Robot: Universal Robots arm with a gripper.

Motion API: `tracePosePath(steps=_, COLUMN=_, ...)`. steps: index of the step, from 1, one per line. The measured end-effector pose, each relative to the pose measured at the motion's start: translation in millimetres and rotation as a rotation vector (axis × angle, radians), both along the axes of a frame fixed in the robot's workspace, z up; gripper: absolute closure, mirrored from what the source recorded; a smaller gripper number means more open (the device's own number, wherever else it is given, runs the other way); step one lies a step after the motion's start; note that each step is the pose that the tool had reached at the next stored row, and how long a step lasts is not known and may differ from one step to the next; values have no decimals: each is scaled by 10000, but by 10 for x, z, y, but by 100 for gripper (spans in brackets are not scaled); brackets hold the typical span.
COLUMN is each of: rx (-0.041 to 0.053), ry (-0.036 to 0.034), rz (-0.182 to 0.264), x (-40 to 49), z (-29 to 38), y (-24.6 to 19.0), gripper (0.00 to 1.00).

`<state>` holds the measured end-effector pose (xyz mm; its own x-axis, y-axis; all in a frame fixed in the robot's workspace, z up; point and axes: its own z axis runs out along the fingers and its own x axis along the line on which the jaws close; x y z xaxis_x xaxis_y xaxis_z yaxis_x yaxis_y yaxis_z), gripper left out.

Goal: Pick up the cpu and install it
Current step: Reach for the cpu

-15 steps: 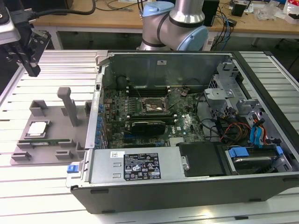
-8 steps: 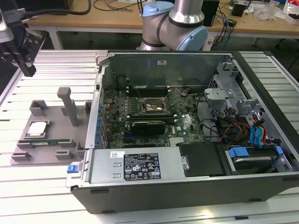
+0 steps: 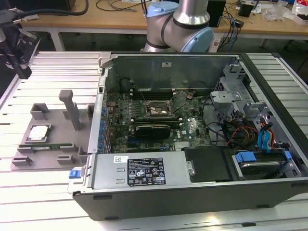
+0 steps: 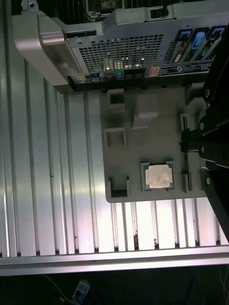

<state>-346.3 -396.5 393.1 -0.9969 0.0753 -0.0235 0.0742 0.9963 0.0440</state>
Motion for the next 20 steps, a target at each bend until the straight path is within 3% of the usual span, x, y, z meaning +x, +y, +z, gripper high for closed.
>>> tracePosePath(steps=20, rx=-8, ry=0, rz=0, x=-416, z=0, y=7, gripper=89)
